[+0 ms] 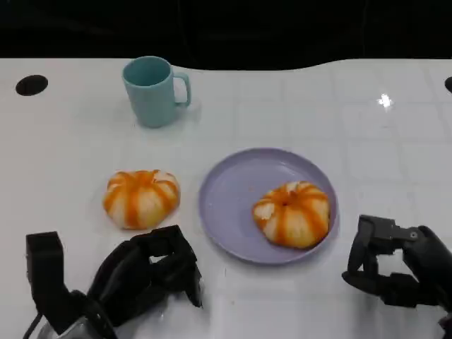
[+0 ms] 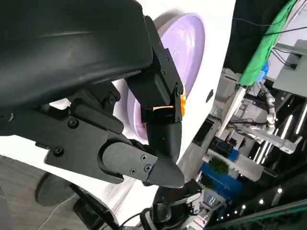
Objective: Grasp the bread from the table and place it into the plate.
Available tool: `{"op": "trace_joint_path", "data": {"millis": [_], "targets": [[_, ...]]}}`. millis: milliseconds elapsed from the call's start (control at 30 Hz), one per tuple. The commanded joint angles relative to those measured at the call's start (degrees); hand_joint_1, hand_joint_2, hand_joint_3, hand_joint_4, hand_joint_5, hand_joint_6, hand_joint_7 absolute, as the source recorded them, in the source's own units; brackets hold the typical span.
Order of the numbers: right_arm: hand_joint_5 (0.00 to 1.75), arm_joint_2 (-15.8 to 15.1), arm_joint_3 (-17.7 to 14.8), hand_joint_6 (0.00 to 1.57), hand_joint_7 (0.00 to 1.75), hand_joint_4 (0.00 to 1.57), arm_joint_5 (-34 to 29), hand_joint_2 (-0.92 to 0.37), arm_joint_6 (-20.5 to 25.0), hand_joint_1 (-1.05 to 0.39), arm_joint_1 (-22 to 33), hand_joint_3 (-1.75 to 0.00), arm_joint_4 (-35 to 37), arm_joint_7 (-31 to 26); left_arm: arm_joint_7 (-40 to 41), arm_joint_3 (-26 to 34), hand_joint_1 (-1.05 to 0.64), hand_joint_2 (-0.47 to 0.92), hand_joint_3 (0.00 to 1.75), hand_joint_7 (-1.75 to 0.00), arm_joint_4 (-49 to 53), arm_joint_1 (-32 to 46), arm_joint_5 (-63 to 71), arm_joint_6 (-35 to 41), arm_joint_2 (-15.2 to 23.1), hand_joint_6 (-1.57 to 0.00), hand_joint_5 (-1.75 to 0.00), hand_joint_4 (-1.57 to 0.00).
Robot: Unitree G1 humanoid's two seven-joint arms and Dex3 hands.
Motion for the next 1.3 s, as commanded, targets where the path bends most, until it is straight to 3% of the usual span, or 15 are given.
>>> {"op": "trace_joint_path", "data": {"millis": [33,233,400,700,833,1200,1300], "targets": [[1.46,0.8,-2.1,1.22,1.36,1.27,3.9,-0.92,4.4,-0.60,2.1,-0.26,-2.6,4.5,0.0,0.3,-0.70,0.86,0.00,-1.02,0.2,0.9,0.0,0.7,1.2,-0.98,-1.41,-1.00],[1.26,2.8,-4.4,1.39,1.08,1.40,5.5,-0.92,5.4,-0.58,1.8,-0.30,-1.7,8.6,0.1,0.2,-0.69,0.87,0.01,-1.03,-0.3,1.2,0.2,0.4,1.5,-0.97,-1.41,-0.99],[1.10,4.8,-6.1,1.55,0.83,1.55,10.6,-0.92,11.9,-0.55,2.7,-0.24,-3.5,14.6,-0.5,0.2,-0.69,0.88,0.01,-1.06,-0.7,1.8,0.2,-0.4,1.7,-0.94,-1.43,-0.97],[1.14,5.9,-8.5,1.57,0.97,1.57,14.2,-0.92,17.2,-0.59,2.9,-0.20,-4.1,23.4,-0.9,0.2,-0.68,0.88,0.00,-1.08,-0.8,2.0,0.0,0.0,1.9,-0.94,-1.44,-0.96],[1.08,7.0,-10.1,1.57,0.90,1.57,17.0,-0.92,21.0,-0.62,3.1,-0.16,-4.5,27.4,-1.0,0.1,-0.70,0.88,0.00,-1.08,-0.8,2.0,0.1,0.0,2.0,-0.94,-1.44,-0.97],[1.00,8.5,-12.9,1.57,0.84,1.57,17.4,-0.92,22.9,-0.64,2.9,-0.17,-3.8,31.7,-1.0,0.1,-0.71,0.87,0.00,-1.04,-1.0,2.1,0.1,-0.2,2.1,-0.96,-1.40,-0.99],[0.92,9.0,-13.8,1.57,0.67,1.57,18.3,-0.92,24.1,-0.58,2.7,-0.13,-3.6,33.0,-1.3,0.3,-0.70,0.87,0.00,-1.04,-0.8,2.1,-0.1,-0.4,2.2,-0.95,-1.41,-0.98]]}}
